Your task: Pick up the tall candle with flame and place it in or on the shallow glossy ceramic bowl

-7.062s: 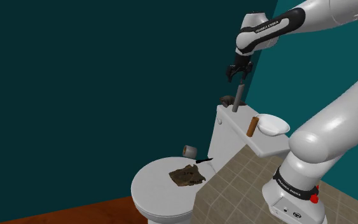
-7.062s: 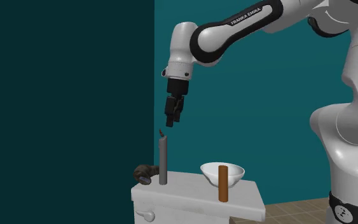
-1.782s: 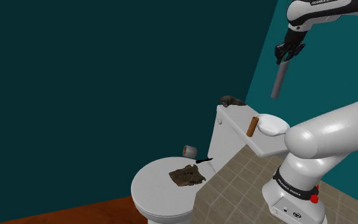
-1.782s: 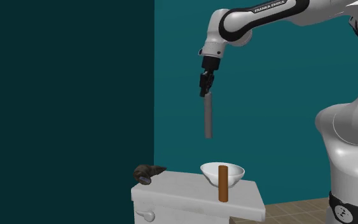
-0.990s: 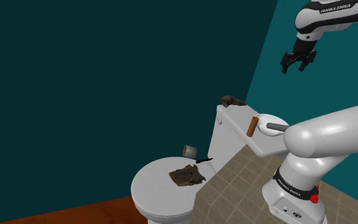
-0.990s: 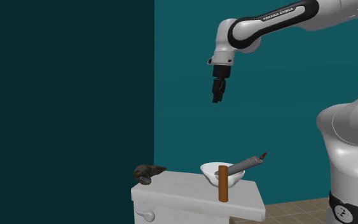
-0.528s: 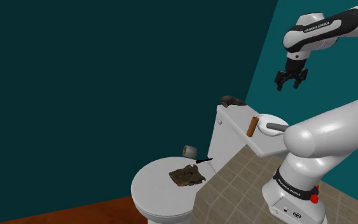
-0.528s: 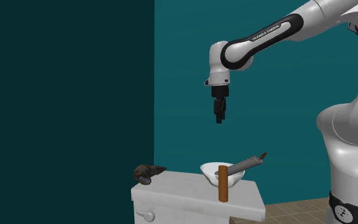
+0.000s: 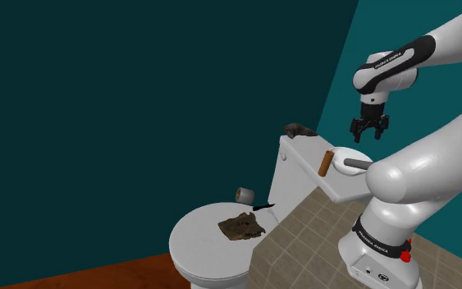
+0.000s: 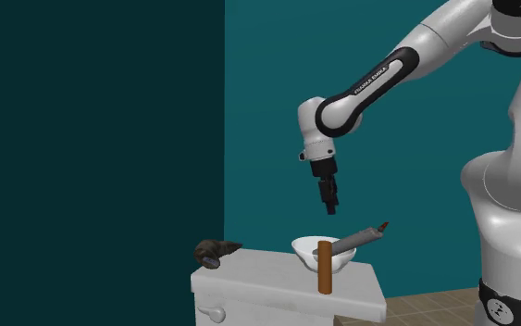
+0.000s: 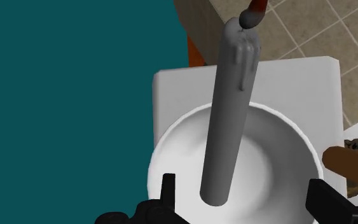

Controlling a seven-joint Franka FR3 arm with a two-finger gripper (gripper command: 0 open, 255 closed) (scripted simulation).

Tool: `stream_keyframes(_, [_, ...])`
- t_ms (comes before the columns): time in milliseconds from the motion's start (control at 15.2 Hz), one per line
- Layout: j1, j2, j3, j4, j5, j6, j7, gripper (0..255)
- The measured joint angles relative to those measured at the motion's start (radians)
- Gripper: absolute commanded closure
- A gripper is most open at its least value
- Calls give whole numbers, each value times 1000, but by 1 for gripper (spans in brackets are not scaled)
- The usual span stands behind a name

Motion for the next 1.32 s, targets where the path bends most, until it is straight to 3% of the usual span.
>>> stream_keyframes(462, [-5, 136, -35, -70, -7, 64, -6, 0])
stream_keyframes(858, [-15, 184, -55, -120, -21, 156, -4, 0])
stream_keyframes(1254, [-17, 193, -59, -126, -23, 171, -5, 0])
stream_keyframes(1320, [-17, 193, -59, -126, -23, 171, -5, 255])
